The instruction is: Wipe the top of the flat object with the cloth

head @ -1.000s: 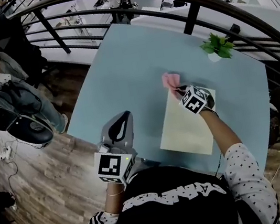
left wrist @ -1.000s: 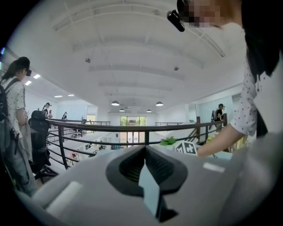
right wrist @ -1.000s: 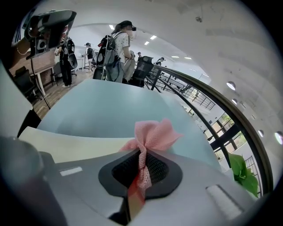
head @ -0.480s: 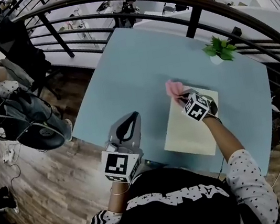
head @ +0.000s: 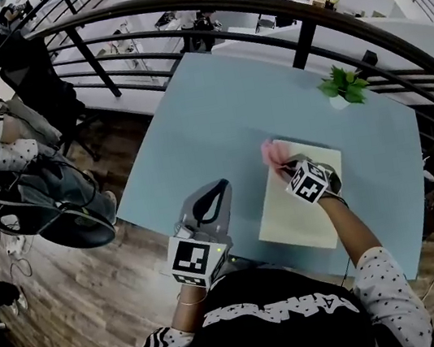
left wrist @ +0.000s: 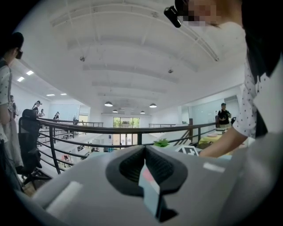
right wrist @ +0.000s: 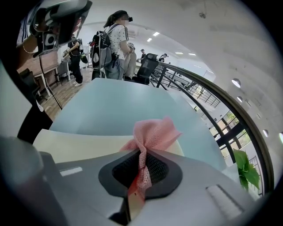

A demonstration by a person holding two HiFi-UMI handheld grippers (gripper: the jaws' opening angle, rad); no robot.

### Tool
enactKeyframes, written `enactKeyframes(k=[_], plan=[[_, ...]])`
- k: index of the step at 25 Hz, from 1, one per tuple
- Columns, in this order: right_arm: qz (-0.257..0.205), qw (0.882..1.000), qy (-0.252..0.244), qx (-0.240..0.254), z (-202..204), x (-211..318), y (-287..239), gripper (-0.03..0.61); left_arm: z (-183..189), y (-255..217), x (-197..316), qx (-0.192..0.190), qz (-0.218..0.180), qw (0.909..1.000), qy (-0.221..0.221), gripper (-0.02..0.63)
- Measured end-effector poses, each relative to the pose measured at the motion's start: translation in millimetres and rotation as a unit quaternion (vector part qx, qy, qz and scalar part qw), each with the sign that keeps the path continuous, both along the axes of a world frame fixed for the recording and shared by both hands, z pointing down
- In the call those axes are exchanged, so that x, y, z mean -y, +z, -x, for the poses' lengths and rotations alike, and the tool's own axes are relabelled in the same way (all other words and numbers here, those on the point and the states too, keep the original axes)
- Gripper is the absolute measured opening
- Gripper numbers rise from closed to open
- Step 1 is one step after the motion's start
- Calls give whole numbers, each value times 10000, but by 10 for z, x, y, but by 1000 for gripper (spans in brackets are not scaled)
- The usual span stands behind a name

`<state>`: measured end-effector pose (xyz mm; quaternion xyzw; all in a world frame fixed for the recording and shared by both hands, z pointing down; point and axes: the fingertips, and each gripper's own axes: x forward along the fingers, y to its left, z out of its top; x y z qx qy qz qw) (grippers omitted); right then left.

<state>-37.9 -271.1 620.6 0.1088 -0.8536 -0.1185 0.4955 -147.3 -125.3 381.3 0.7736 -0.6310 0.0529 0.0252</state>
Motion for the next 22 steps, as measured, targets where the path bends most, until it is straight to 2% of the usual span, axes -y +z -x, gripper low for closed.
enactKeyframes(k=[16, 22], plan=[[390, 9992, 35, 26, -4, -43, -75, 6, -39, -144, 337, 52, -3, 9997, 224, 0], [466, 9989, 0, 37, -46, -288, -67, 6, -133, -151, 250, 26, -44, 9994, 332, 0]])
